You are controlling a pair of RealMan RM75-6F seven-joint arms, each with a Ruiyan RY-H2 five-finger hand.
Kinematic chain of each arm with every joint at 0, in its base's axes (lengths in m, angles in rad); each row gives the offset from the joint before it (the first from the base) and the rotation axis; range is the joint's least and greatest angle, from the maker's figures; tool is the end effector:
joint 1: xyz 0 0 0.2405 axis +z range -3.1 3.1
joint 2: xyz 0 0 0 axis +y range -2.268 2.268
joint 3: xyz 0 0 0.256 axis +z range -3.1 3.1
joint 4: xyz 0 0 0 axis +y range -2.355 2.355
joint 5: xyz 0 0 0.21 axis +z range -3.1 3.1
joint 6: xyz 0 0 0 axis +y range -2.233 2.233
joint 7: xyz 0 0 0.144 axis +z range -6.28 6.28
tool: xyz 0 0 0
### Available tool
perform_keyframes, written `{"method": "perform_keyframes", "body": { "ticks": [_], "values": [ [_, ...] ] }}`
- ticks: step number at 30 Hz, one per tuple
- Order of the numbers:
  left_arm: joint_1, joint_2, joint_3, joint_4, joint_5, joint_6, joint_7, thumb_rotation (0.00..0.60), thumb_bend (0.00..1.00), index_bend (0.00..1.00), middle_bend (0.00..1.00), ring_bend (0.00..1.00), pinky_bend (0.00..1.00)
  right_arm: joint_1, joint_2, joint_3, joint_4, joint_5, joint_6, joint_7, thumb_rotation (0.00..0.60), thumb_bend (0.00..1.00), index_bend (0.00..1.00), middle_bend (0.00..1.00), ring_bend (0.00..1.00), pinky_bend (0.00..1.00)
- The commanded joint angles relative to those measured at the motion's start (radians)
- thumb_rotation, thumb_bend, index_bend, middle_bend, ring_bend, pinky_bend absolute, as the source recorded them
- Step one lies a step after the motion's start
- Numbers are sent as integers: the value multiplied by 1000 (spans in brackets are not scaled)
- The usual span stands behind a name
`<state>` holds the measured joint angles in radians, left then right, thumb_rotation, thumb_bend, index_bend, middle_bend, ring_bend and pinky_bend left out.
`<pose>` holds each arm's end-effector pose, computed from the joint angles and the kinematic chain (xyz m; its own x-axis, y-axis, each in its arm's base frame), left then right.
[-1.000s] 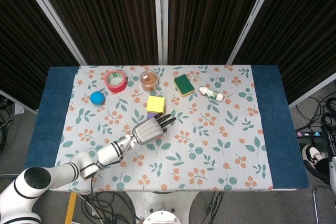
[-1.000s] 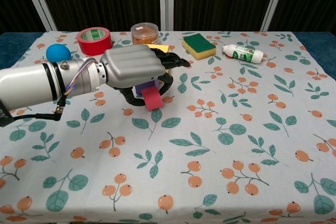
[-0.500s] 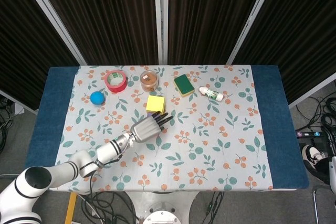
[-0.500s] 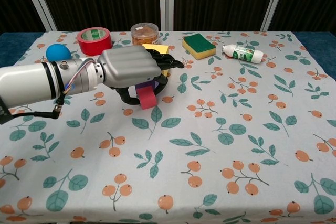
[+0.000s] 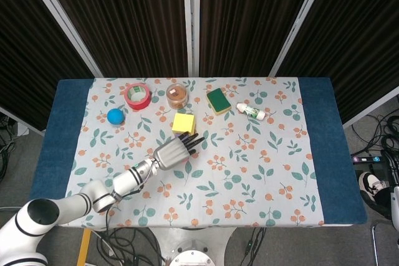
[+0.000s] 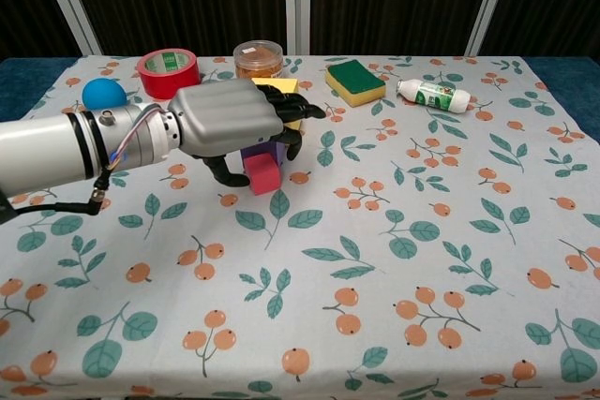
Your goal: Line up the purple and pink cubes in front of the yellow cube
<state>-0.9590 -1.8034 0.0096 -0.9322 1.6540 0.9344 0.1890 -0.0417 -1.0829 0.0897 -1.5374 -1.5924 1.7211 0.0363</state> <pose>-0.1123 0.3570 -0.0949 0.7715 -0.1059 0.6273 0.3136 -0.7946 -0.5199 -0.3173 -0.1455 0.2075 0.4592 0.2179 0.8612 -0.8834 0.0097 0.4685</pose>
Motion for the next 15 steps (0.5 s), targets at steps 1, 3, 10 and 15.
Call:
{"method": "perform_keyframes", "body": {
  "ticks": [1, 3, 10, 15],
  "values": [
    [21, 19, -4, -34, 8, 59, -2, 600, 284, 353, 52, 48, 182, -1, 1, 0, 0, 0, 1, 0, 600, 42, 51, 116, 83, 239],
    [41, 37, -6, -68, 12, 108, -7, 600, 277, 344, 52, 49, 182, -1, 1, 1, 0, 0, 2, 1, 600, 42, 51, 116, 84, 239],
    [95, 39, -50, -181, -42, 184, -80, 600, 184, 264, 52, 49, 183, 5, -5, -1, 0, -12, -1, -2, 600, 42, 51, 116, 83, 239],
    [95, -28, -71, -149, -69, 171, -88, 600, 45, 171, 12, 46, 176, 1, -1, 0, -2, -16, 10, -7, 600, 42, 51, 116, 83, 240]
  ]
}}
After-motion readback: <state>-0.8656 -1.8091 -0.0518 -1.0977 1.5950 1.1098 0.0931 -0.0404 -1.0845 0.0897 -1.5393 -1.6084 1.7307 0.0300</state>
